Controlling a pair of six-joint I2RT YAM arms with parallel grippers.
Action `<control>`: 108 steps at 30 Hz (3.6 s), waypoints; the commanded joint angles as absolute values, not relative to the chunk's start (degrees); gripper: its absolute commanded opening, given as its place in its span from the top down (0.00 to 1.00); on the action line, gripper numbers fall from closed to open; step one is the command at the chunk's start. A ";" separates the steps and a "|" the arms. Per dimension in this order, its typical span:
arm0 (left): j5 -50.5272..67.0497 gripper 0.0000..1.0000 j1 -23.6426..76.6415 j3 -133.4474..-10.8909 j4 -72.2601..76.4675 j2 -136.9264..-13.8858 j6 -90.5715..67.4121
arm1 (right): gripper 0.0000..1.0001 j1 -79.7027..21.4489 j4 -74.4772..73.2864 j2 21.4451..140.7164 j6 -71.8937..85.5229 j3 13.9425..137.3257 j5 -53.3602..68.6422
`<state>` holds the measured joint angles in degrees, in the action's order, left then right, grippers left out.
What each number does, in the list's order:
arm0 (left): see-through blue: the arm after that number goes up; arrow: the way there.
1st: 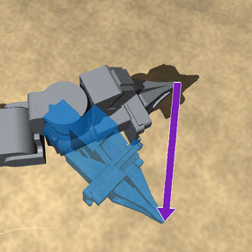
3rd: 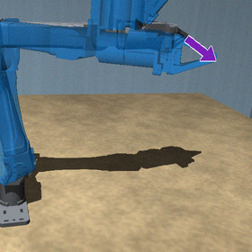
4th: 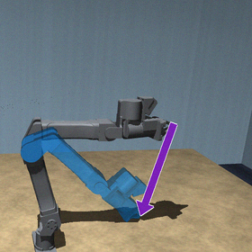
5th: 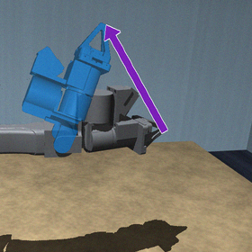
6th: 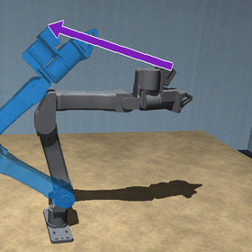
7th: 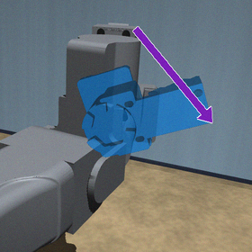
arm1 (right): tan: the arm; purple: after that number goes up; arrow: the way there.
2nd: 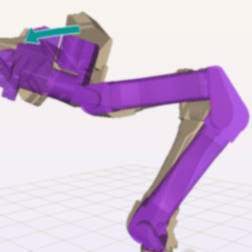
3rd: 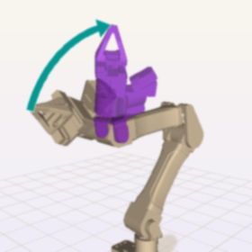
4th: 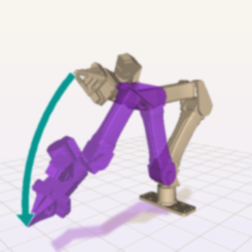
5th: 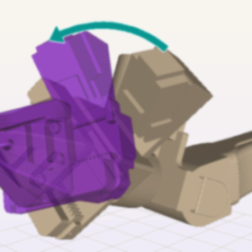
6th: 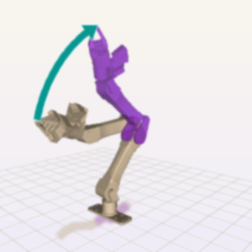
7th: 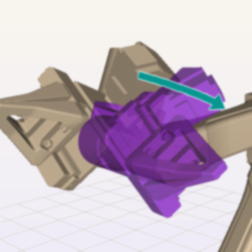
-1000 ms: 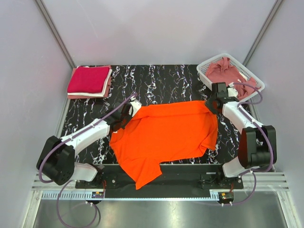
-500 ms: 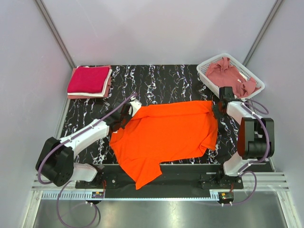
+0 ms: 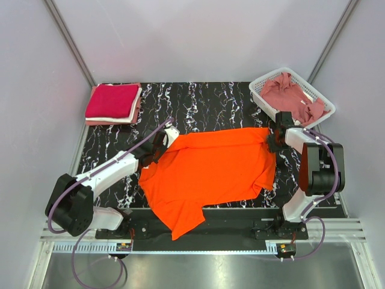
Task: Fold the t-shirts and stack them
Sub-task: Fold the tshirt
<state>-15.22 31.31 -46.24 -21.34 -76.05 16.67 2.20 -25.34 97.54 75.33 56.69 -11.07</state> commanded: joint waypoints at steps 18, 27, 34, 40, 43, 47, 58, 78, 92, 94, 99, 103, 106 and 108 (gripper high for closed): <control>-15.12 1.00 31.64 -46.85 -20.04 -74.97 17.32 | 0.88 3.78 -24.00 99.67 77.53 60.47 -12.40; -15.47 1.00 31.90 -46.93 -19.86 -74.71 16.88 | 0.99 4.57 -23.64 95.98 74.00 59.77 -12.92; -16.00 1.00 31.99 -46.41 -19.86 -74.27 17.23 | 0.59 5.45 -23.47 95.54 74.44 58.45 -8.79; -15.82 1.00 31.99 -46.49 -19.86 -74.18 17.23 | 0.58 5.54 -22.68 98.43 75.76 58.89 -5.46; -15.64 1.00 32.08 -46.58 -19.77 -74.44 17.23 | 0.58 5.54 -21.89 99.67 76.81 59.06 -2.99; -15.91 1.00 32.17 -46.58 -19.86 -74.53 17.58 | 0.58 5.54 -21.80 99.15 78.83 57.92 -3.51; -16.87 1.00 32.26 -46.50 -19.78 -74.71 18.02 | 1.00 5.54 -21.62 99.49 74.81 60.28 -7.90; -17.84 1.00 33.75 -48.34 -26.10 -72.42 17.67 | 0.98 5.54 -19.08 100.28 50.10 62.58 -9.58; -16.52 1.00 35.59 -45.97 -29.00 -71.46 15.91 | 0.92 5.54 -17.49 98.88 50.71 58.63 -8.61; -15.65 1.00 35.77 -46.40 -30.32 -70.93 15.65 | 0.91 5.54 -17.49 98.79 50.71 58.27 -8.88; -13.63 1.00 36.56 -47.64 -34.62 -70.58 13.63 | 0.90 5.54 -17.49 98.97 50.19 57.92 -8.70; -10.82 1.00 37.79 -47.20 -35.77 -71.01 11.77 | 0.90 5.54 -17.58 98.35 50.45 57.83 -9.05; -12.12 1.00 39.46 -48.51 -37.35 -71.89 10.11 | 0.90 5.54 -17.67 98.09 50.19 57.75 -9.49; -12.57 1.00 39.55 -51.06 -39.98 -73.73 7.30 | 0.90 5.54 -17.75 98.00 49.92 57.66 -9.75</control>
<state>-13.21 38.98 -46.87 -36.58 -72.49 11.11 5.30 -18.65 100.25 51.00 58.13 -8.73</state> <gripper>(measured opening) 0.016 0.102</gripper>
